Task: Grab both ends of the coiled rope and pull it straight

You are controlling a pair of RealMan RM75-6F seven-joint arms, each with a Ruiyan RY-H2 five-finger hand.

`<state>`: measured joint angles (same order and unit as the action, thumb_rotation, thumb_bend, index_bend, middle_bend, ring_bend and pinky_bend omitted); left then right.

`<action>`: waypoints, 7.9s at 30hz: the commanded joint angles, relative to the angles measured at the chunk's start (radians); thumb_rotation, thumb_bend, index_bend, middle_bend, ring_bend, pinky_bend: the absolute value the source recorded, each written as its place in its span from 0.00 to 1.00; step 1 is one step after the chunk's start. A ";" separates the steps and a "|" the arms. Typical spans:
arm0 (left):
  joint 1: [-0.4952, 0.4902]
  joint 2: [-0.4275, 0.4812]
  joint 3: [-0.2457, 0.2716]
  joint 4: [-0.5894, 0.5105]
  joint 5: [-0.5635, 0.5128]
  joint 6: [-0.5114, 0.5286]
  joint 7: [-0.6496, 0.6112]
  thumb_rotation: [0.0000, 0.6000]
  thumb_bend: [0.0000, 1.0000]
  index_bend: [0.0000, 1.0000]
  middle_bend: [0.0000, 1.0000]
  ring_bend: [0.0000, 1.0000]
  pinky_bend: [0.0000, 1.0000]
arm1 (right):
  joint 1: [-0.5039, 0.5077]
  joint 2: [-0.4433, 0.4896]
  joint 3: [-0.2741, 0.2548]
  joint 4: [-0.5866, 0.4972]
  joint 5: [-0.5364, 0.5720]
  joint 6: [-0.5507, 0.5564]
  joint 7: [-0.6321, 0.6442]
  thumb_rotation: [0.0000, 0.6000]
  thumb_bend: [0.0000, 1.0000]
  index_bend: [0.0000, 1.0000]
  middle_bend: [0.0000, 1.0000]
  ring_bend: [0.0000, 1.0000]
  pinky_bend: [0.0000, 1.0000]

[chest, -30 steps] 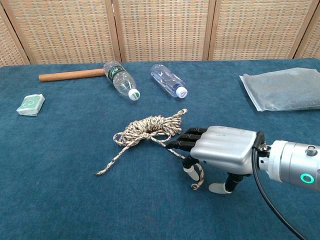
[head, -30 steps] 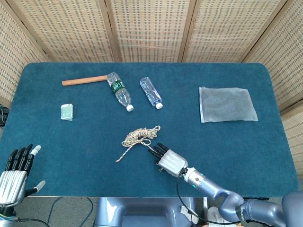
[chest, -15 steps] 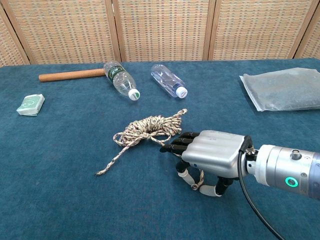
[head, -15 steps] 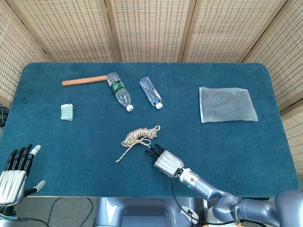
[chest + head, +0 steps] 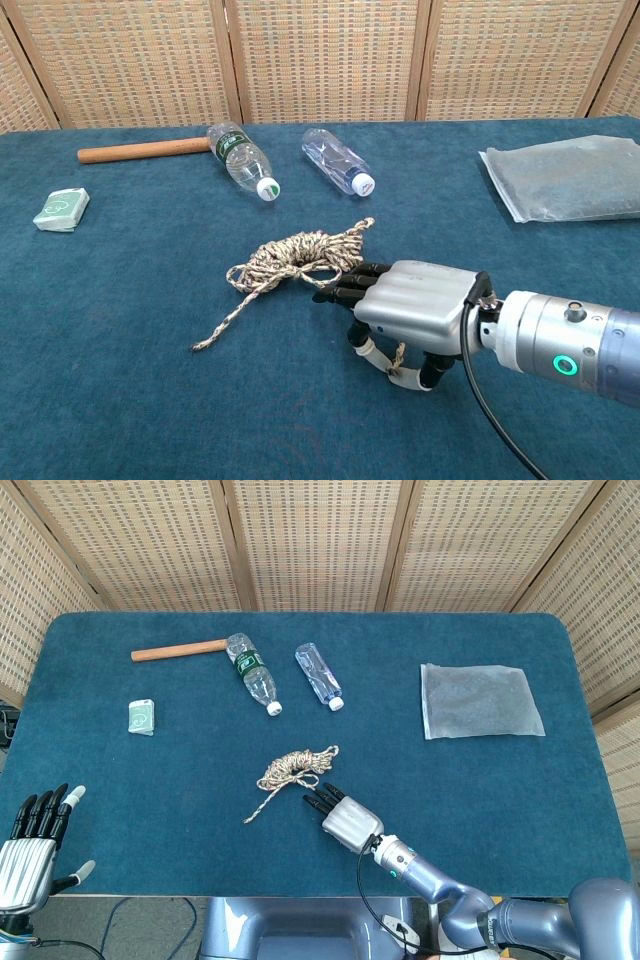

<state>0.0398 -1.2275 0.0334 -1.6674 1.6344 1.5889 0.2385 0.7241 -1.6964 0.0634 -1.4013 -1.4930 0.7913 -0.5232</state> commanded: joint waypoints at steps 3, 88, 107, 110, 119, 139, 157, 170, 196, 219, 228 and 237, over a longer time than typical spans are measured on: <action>-0.001 -0.002 0.001 0.000 -0.002 -0.002 0.003 1.00 0.00 0.00 0.00 0.00 0.00 | 0.002 0.002 -0.007 0.001 -0.002 0.012 0.007 1.00 0.48 0.63 0.00 0.00 0.00; -0.687 -0.439 -0.200 0.085 -0.717 -0.696 0.216 1.00 0.17 0.42 0.00 0.00 0.00 | 0.058 0.040 -0.037 -0.038 0.124 0.042 -0.127 1.00 0.59 0.64 0.00 0.00 0.00; -0.711 -0.455 -0.170 0.109 -0.745 -0.655 0.210 1.00 0.23 0.45 0.00 0.00 0.00 | 0.062 0.044 -0.046 -0.029 0.118 0.049 -0.102 1.00 0.59 0.64 0.00 0.00 0.00; -0.712 -0.457 -0.164 0.113 -0.738 -0.636 0.220 1.00 0.25 0.46 0.00 0.00 0.00 | 0.062 0.046 -0.046 -0.027 0.118 0.050 -0.097 1.00 0.59 0.64 0.00 0.00 0.00; -0.714 -0.461 -0.152 0.132 -0.728 -0.616 0.228 1.00 0.25 0.47 0.00 0.00 0.00 | 0.063 0.052 -0.048 -0.029 0.112 0.053 -0.084 1.00 0.59 0.64 0.00 0.00 0.00; -0.713 -0.499 -0.140 0.185 -0.710 -0.598 0.225 1.00 0.31 0.53 0.00 0.00 0.00 | 0.065 0.054 -0.051 -0.025 0.104 0.059 -0.067 1.00 0.59 0.64 0.00 0.00 0.00; -0.707 -0.509 -0.142 0.193 -0.687 -0.571 0.232 1.00 0.41 0.61 0.00 0.00 0.00 | 0.062 0.054 -0.054 -0.017 0.104 0.059 -0.060 1.00 0.59 0.64 0.00 0.00 0.00; -0.703 -0.500 -0.147 0.202 -0.678 -0.549 0.257 1.00 0.43 0.71 0.00 0.00 0.00 | 0.060 0.060 -0.051 -0.018 0.097 0.070 -0.049 1.00 0.59 0.64 0.00 0.00 0.00; -0.685 -0.306 -0.189 0.256 -0.576 -0.489 0.233 1.00 0.46 0.76 0.00 0.00 0.00 | 0.020 0.200 -0.030 -0.003 0.100 0.132 0.012 1.00 0.59 0.68 0.00 0.00 0.00; -0.645 -0.279 -0.198 0.434 -0.580 -0.545 0.088 1.00 0.46 0.77 0.00 0.00 0.00 | -0.030 0.283 -0.038 0.077 0.106 0.149 0.097 1.00 0.59 0.68 0.00 0.00 0.00; -0.633 -0.279 -0.203 0.476 -0.569 -0.556 0.044 1.00 0.47 0.77 0.00 0.00 0.00 | -0.043 0.310 -0.036 0.085 0.111 0.149 0.100 1.00 0.59 0.68 0.00 0.00 0.00; -0.623 -0.273 -0.208 0.488 -0.573 -0.565 0.032 1.00 0.47 0.77 0.00 0.00 0.00 | -0.054 0.322 -0.034 0.099 0.121 0.150 0.096 1.00 0.59 0.68 0.00 0.00 0.00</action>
<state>-0.5835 -1.5007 -0.1740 -1.1805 1.0616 1.0247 0.2713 0.6707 -1.3746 0.0294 -1.3024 -1.3725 0.9408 -0.4271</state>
